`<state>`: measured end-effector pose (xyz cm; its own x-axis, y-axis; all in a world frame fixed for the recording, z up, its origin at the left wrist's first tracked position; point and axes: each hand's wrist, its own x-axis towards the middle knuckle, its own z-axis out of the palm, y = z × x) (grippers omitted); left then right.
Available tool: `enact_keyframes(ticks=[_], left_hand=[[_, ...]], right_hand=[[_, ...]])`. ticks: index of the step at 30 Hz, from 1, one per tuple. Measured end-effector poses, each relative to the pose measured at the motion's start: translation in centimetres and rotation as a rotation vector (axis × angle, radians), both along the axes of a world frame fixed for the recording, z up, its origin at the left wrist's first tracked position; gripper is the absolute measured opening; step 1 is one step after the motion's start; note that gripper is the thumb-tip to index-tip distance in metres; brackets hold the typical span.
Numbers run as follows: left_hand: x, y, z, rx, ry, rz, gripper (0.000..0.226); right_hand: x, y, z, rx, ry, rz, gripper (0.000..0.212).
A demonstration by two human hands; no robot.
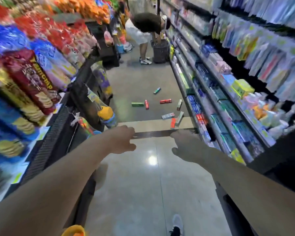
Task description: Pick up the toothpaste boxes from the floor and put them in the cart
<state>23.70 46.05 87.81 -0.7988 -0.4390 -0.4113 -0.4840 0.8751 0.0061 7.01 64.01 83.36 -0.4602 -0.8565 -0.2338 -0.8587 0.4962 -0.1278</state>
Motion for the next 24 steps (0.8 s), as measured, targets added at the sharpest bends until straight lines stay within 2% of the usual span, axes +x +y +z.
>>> enact_keyframes(ticks=[3, 7, 12, 19, 24], left_hand=[[-4.8, -2.4, 0.4, 0.020, 0.030, 0.044, 0.042], [-10.4, -5.3, 0.0, 0.039, 0.065, 0.096, 0.062], [-15.7, -10.2, -1.2, 0.071, 0.048, 0.109, 0.065], [-23.4, -22.1, -4.2, 0.098, 0.034, 0.123, 0.068], [-30.2, -32.7, -4.2, 0.100, 0.025, 0.076, 0.068]], right_hand=[[-5.3, -2.7, 0.5, 0.011, 0.022, 0.037, 0.044], [-12.6, -6.7, 0.2, 0.000, 0.019, 0.053, 0.039], [-19.5, -11.6, -0.9, 0.033, 0.021, 0.042, 0.043], [-27.5, -23.1, -3.6, 0.064, 0.023, 0.037, 0.036], [-32.8, -32.9, -3.1, 0.077, 0.034, 0.001, 0.036]])
